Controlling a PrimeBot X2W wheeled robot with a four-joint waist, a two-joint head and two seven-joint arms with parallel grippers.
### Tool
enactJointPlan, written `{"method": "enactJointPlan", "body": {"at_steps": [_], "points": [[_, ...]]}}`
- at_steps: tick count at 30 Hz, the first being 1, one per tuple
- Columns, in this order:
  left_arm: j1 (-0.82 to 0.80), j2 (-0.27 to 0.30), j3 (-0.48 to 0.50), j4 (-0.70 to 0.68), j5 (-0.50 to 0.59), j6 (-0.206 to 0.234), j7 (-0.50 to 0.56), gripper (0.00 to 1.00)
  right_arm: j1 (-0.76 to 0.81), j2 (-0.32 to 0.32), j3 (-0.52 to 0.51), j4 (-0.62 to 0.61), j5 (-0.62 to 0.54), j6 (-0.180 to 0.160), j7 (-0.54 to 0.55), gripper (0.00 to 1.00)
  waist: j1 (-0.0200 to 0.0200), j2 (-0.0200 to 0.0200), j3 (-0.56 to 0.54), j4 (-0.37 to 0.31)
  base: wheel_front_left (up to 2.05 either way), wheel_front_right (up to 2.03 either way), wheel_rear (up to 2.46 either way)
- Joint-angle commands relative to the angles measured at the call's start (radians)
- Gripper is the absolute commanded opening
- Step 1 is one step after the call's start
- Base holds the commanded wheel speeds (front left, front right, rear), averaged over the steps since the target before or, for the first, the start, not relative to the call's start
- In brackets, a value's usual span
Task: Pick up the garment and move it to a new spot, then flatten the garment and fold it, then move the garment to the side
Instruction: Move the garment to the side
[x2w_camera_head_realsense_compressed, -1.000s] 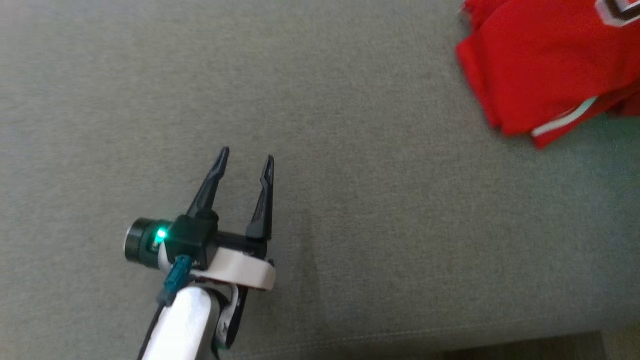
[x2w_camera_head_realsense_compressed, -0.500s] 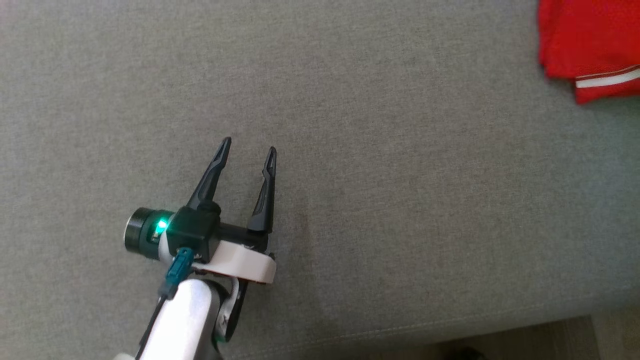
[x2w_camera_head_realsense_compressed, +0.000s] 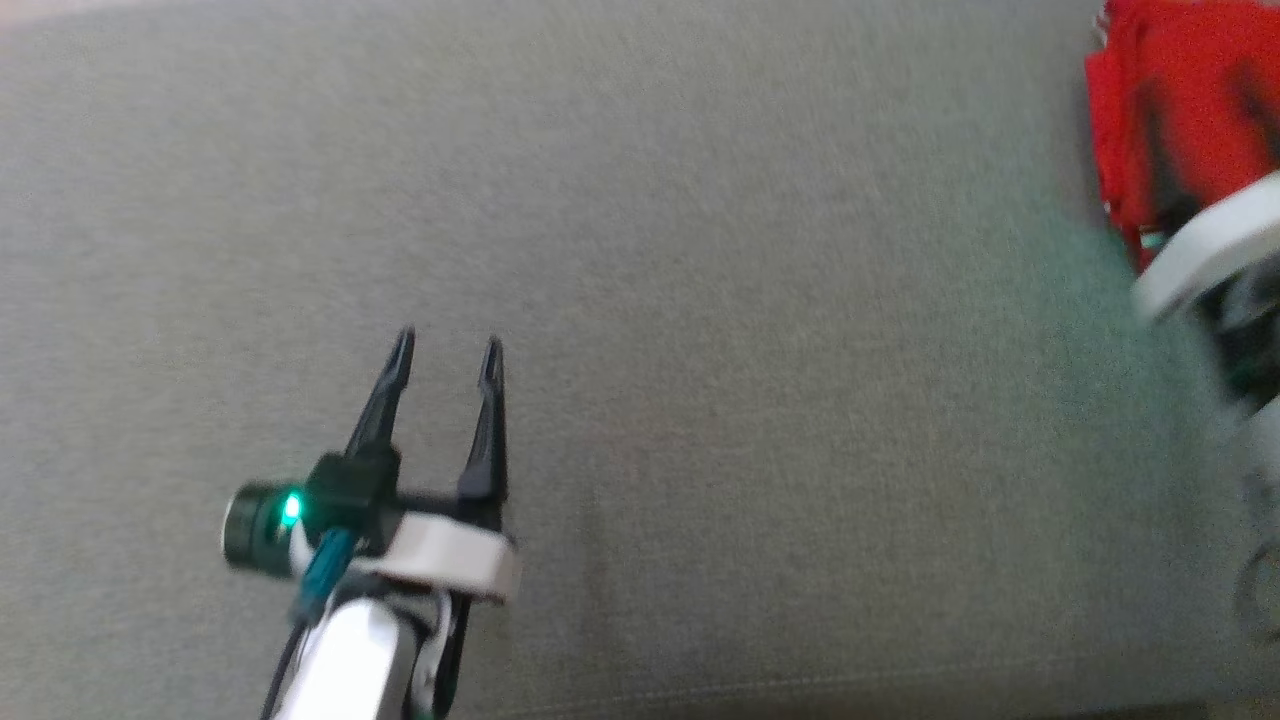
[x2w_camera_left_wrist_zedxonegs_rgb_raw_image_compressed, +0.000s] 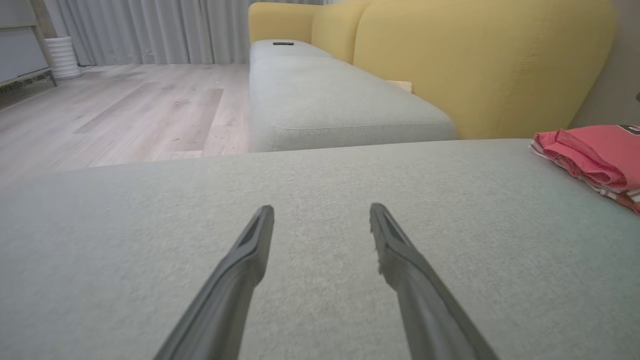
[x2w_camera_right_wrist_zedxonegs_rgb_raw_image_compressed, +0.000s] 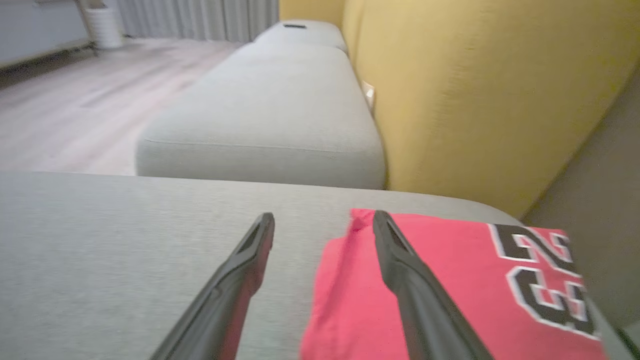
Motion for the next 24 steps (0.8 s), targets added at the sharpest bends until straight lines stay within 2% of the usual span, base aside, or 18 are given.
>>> {"method": "enactJointPlan", "body": {"at_steps": [1, 6, 10, 13, 18, 24], "points": [[0.003, -0.002, 0.038, -0.026, -0.005, 0.005, -0.012, 1.00, 0.015, -0.001, 0.011, -0.036, 0.005, 0.007, -0.017, 1.00, 0.0000, 0.0000, -0.058, 0.040, 0.00, 0.00, 0.00], [0.085, -0.002, 0.091, -0.019, -0.045, 0.020, -0.012, 1.00, 0.175, 0.137, 0.039, -0.080, 0.014, 0.007, -0.115, 1.00, 0.0000, 0.0000, -0.163, 0.072, 0.00, 0.00, 0.00], [0.156, -0.002, 0.129, -0.024, -0.073, 0.012, -0.012, 1.00, 0.295, 0.234, 0.057, -0.102, -0.008, 0.007, -0.201, 1.00, 0.0000, 0.0000, -0.242, 0.079, 0.00, 0.00, 0.00], [0.200, -0.002, 0.151, -0.049, -0.079, 0.001, -0.012, 1.00, 0.396, 0.292, 0.054, -0.139, -0.040, 0.007, -0.225, 1.00, 0.0000, 0.0000, -0.283, 0.083, 0.00, 0.00, 0.00], [0.255, -0.002, 0.164, -0.111, -0.054, -0.023, -0.012, 1.00, 0.571, 0.342, -0.017, -0.315, -0.160, 0.007, -0.229, 1.00, 0.0000, 0.0000, -0.320, 0.081, 0.00, 0.00, 0.00], [0.323, -0.002, 0.161, -0.165, -0.036, -0.030, -0.012, 1.00, 0.735, 0.373, -0.109, -0.449, -0.223, 0.007, -0.229, 1.00, 0.0000, 0.0000, -0.353, 0.076, 0.00, 0.00, 0.00]]}}
